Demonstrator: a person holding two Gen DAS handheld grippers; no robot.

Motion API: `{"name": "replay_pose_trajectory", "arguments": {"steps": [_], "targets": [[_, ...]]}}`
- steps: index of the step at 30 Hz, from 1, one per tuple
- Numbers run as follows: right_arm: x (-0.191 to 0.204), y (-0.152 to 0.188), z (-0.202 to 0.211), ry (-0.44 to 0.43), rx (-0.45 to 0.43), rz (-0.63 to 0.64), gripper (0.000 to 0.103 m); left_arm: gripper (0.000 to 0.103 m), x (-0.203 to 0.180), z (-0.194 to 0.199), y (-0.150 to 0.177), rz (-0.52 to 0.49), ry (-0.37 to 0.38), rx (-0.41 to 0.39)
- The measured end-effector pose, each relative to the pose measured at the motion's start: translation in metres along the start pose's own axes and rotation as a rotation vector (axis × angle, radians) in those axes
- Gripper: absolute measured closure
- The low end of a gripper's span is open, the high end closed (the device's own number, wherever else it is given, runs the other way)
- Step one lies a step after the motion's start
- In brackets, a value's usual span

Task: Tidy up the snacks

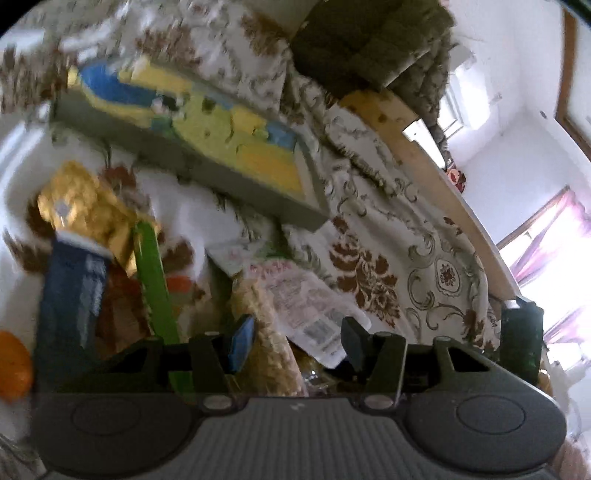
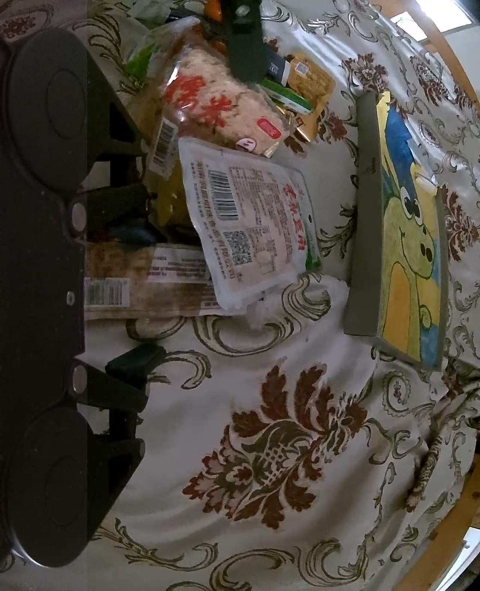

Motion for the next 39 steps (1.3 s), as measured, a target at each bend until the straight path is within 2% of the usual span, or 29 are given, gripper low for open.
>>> {"name": "replay_pose_trajectory", "arguments": {"steps": [3, 7, 10, 11, 13, 17, 20, 25, 27, 39], "targets": [[0.001, 0.001, 0.000, 0.003, 0.001, 0.004, 0.043, 0.046, 0.006, -0.008, 0.005, 0.026, -0.026, 0.017], [0.000, 0.002, -0.001, 0.004, 0.006, -0.001, 0.040, 0.047, 0.013, -0.012, 0.007, 0.014, -0.116, 0.028], [-0.002, 0.002, -0.003, 0.000, 0.011, -0.014, 0.038, 0.054, 0.018, -0.014, 0.009, 0.011, -0.167, 0.032], [-0.002, 0.002, -0.004, 0.002, 0.013, -0.017, 0.038, 0.055, 0.018, -0.013, 0.009, 0.010, -0.170, 0.030], [-0.001, 0.003, -0.005, 0.004, 0.012, -0.017, 0.038, 0.065, 0.019, -0.011, 0.009, 0.020, -0.175, 0.023], [-0.003, 0.001, 0.000, -0.018, -0.011, -0.033, 0.054, 0.078, 0.028, -0.006, 0.009, 0.083, -0.159, 0.018], [-0.004, 0.000, 0.003, -0.027, -0.017, -0.044, 0.058, 0.079, 0.031, -0.006, 0.009, 0.107, -0.152, 0.022], [0.001, 0.002, -0.002, -0.003, -0.008, -0.016, 0.058, 0.076, 0.023, -0.015, 0.011, 0.020, -0.179, 0.058], [0.001, 0.002, 0.000, -0.004, -0.018, -0.018, 0.062, 0.076, 0.022, -0.014, 0.012, 0.009, -0.181, 0.058], [-0.005, -0.002, 0.030, -0.040, -0.114, -0.078, 0.064, 0.083, 0.013, 0.012, 0.019, 0.089, -0.165, 0.078]]}}
Point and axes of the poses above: each gripper's, at about its wrist camera, not at the fingertips, and z roughly against the way its jaws point, x to its left, y to its underside, the point moved 8 cm from there along -z, roughly the way its jaws point, and after that the axes turned 6 degrees about x, right-handed, at the moved point
